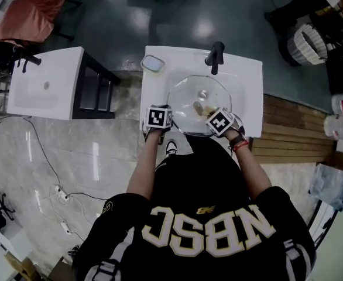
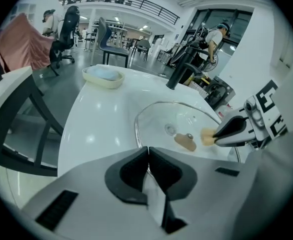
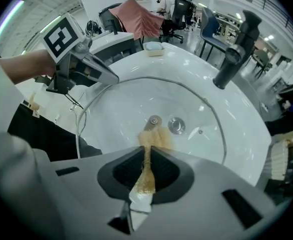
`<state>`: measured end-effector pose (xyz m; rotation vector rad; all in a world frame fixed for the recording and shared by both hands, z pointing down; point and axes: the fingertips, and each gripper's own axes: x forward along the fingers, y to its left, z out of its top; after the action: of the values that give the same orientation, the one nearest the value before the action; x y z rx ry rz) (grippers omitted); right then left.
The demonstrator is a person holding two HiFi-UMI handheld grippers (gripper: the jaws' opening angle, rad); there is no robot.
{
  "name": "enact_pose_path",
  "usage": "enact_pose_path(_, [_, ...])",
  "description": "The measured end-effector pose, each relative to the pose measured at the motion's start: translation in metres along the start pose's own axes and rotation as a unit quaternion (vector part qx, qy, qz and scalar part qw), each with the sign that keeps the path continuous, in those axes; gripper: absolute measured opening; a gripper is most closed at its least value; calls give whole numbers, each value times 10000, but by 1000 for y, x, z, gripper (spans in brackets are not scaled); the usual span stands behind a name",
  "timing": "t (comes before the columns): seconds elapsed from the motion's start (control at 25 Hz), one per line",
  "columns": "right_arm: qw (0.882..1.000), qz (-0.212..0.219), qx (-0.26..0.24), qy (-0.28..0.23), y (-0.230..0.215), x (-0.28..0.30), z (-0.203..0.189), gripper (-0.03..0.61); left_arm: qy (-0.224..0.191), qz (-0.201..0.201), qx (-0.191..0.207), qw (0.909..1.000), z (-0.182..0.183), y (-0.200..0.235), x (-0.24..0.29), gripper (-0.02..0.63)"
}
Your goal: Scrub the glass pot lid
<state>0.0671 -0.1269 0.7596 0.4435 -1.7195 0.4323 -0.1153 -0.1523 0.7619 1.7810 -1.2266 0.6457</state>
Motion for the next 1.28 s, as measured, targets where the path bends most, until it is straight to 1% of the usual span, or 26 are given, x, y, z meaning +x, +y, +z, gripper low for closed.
enact_pose_path(0.12, [9993, 343, 142, -16, 24, 1, 1, 43, -23, -53, -98, 9999, 0, 0, 1, 17])
enact_pose_path(0.16, [9991, 400, 146, -47, 29, 1, 3, 43, -29, -66, -130, 9999, 0, 0, 1, 17])
enact_pose_path(0.24, [9989, 431, 35, -205, 34, 1, 15, 43, -35, -76, -173, 9998, 0, 0, 1, 17])
enact_pose_path(0.4, [9951, 844, -231, -468, 53, 9, 39, 41, -65, -69, -202, 9998, -1, 0, 1, 17])
enact_pose_path(0.52, [9922, 1079, -197, -596, 57, 18, 57, 41, -68, -47, -211, 9997, -1, 0, 1, 17])
enact_pose_path(0.6, [9910, 1140, -108, -696, 54, 23, 70, 41, -53, -24, -220, 9997, -1, 0, 1, 17])
enact_pose_path(0.84, [9907, 903, 13, -1015, 26, 46, 114, 41, -32, 61, -217, 9997, -1, 1, 1, 17])
enact_pose_path(0.96, [9932, 583, 40, -1007, -4, 53, 127, 41, 18, 105, -167, 9998, -1, 0, 2, 17])
enact_pose_path(1.0, [9938, 485, 71, -1001, -15, 54, 128, 41, 45, 123, -148, 9998, -1, 0, 2, 17])
enact_pose_path(1.08, [9940, 422, 230, -986, -30, 55, 126, 41, 84, 154, -113, 9998, -2, 0, 1, 17])
enact_pose_path(1.2, [9943, 359, 453, -893, -49, 51, 111, 41, 89, 196, -86, 9997, -3, 3, 0, 17])
enact_pose_path(1.28, [9944, 424, 536, -800, -55, 46, 99, 41, 101, 189, -96, 9997, -3, 4, -1, 17])
